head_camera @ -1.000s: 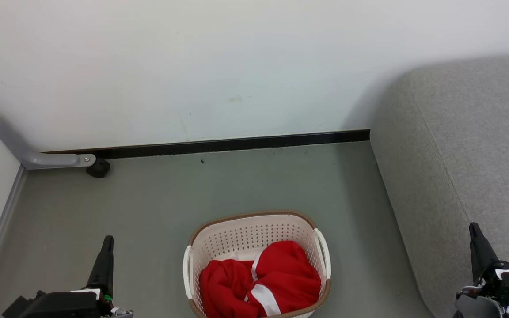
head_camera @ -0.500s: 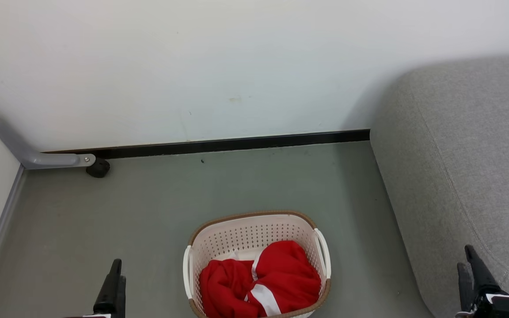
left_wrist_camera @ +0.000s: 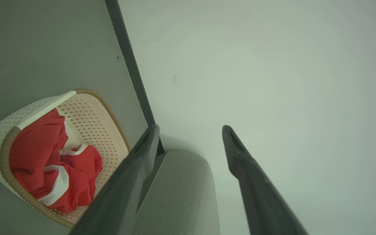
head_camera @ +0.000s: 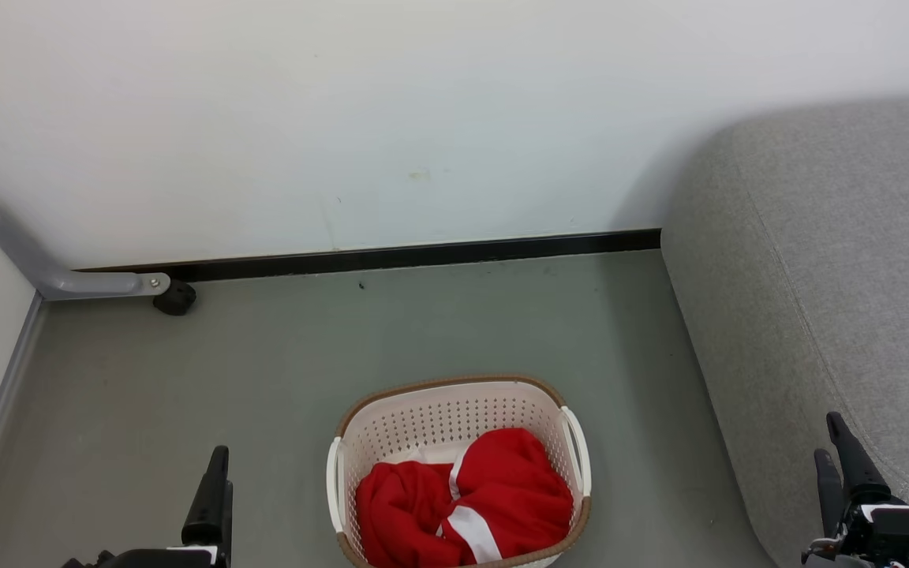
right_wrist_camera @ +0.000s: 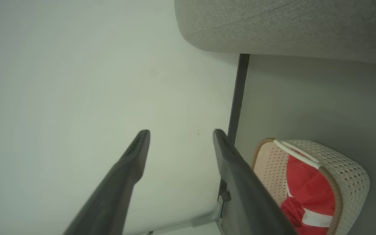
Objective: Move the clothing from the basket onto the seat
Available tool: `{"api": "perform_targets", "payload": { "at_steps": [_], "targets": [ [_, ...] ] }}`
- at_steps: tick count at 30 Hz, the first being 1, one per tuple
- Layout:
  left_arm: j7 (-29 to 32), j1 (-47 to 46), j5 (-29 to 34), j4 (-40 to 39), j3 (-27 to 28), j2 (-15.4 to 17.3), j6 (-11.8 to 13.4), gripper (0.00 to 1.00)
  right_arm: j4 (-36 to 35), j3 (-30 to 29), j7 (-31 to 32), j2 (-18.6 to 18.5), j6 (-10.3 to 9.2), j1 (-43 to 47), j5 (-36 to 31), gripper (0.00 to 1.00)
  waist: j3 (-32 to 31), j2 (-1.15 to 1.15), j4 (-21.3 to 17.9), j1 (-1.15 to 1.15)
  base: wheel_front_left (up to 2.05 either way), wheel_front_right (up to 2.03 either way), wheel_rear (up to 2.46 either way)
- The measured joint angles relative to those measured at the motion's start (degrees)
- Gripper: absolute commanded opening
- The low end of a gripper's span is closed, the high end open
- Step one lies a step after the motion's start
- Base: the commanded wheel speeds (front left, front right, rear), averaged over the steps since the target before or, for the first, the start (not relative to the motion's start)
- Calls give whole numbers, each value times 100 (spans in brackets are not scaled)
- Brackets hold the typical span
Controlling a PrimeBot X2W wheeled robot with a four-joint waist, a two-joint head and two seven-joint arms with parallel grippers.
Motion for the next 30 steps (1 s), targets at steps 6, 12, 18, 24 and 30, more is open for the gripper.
{"api": "perform_targets", "payload": {
  "at_steps": [6, 12, 18, 24, 30],
  "targets": [
    [-124, -112, 289, 76, -169, 49, 0, 100, -22, 166, -65, -126, 1, -97, -263, 100, 7, 0, 3, 0, 0, 0, 0],
    [-255, -215, 782, 167, -268, 69, 0, 100, -40, 417, -145, -327, 3, -206, -614, 100, 13, 0, 9, 0, 0, 0, 0],
    [-355, -285, 1300, 230, -426, 119, 53, 100, -52, 758, -299, -549, 4, -316, -1047, 100, 17, 0, 16, 0, 0, 0, 0],
    [-499, -351, 1917, 267, -606, 169, 152, 100, -45, 1149, -498, -787, 4, -425, -1505, 100, 28, 0, 24, 0, 0, 0, 0],
    [-606, -443, 2582, 292, -817, 238, 248, 100, 42, 1535, -748, -995, 5, -576, -2049, 100, 38, 0, 31, 0, 0, 0, 0]
  ]
}}
